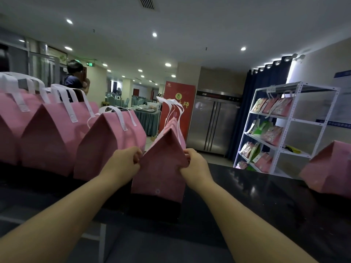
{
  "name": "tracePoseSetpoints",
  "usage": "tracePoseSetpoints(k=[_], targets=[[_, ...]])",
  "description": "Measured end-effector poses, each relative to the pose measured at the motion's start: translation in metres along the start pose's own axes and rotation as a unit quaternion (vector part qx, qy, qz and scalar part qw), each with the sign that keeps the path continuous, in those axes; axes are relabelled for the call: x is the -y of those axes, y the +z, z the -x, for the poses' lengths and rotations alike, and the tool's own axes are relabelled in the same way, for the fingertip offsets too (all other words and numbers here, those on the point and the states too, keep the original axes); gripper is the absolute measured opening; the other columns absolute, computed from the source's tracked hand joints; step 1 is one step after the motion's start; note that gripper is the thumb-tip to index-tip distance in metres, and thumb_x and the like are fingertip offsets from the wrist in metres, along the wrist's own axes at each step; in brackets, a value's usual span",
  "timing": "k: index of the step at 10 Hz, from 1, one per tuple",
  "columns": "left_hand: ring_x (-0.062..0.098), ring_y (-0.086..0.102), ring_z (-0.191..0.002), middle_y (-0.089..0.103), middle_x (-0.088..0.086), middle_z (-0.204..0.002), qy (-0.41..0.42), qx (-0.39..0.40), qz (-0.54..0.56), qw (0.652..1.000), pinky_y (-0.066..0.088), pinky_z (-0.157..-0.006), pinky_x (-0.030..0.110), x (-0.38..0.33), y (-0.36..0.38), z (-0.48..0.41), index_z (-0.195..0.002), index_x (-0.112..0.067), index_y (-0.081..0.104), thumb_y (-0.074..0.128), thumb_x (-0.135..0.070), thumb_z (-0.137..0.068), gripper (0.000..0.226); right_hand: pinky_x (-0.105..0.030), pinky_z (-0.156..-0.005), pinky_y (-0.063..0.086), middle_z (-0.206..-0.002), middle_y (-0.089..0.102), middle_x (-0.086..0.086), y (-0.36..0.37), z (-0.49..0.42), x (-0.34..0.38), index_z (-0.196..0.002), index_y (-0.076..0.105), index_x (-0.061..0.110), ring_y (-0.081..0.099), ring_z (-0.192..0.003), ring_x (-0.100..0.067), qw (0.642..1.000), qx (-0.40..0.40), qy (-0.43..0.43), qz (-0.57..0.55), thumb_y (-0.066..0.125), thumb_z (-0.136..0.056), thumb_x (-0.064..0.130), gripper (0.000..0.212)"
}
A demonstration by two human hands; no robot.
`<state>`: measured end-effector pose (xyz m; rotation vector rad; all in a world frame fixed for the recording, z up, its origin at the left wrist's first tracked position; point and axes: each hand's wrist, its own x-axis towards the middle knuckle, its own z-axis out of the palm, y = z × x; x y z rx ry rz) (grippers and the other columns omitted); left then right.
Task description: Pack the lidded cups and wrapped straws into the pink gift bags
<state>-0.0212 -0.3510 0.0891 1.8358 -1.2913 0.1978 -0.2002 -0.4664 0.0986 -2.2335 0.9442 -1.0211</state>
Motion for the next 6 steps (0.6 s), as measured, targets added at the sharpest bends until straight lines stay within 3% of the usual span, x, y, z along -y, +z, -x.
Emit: tracePoseSetpoints(k=[2, 4, 6], targets=[[0.028, 0.063, -0.094, 0.071, 0.009, -0.094, -0.005, -0.013, -0.025, 1.0, 0.05, -0.082, 0.039, 0.012, 0.0, -0.011, -0.103, -0.011, 0.067, 0.062, -0.01, -0.074, 0.03, -0.044, -0.086, 0.052, -0.113, 0.057, -0.007, 0.02, -0.019, 0.005, -0.117, 0.054, 0.017, 0.056, -0.102, -0.024, 1.0, 0.01, 0.005, 0.006, 0.061, -0.079, 0.012, 0.039], [0.024, 0.063, -0.088, 0.07, 0.007, -0.092, -0.005, -0.01, -0.033, 0.999, 0.05, -0.082, 0.037, 0.01, -0.008, 0.001, -0.102, -0.009, 0.067, 0.07, -0.015, -0.073, 0.029, -0.043, -0.091, 0.05, -0.119, 0.054, -0.006, 0.012, -0.017, 0.009, -0.124, 0.052, 0.018, 0.053, -0.107, -0.023, 0.998, 0.016, -0.01, 0.06, 0.066, -0.08, 0.02, 0.046], [0.018, 0.061, -0.085, 0.066, -0.002, -0.091, -0.022, 0.015, -0.064, 0.998, 0.051, -0.078, 0.036, 0.01, -0.033, 0.035, -0.092, -0.019, 0.066, 0.07, -0.025, -0.075, 0.019, -0.038, -0.089, 0.049, -0.114, 0.058, -0.003, -0.009, 0.013, 0.025, -0.118, 0.056, 0.014, 0.055, -0.104, -0.019, 0.983, -0.049, -0.13, 0.119, 0.066, -0.085, 0.024, 0.036]])
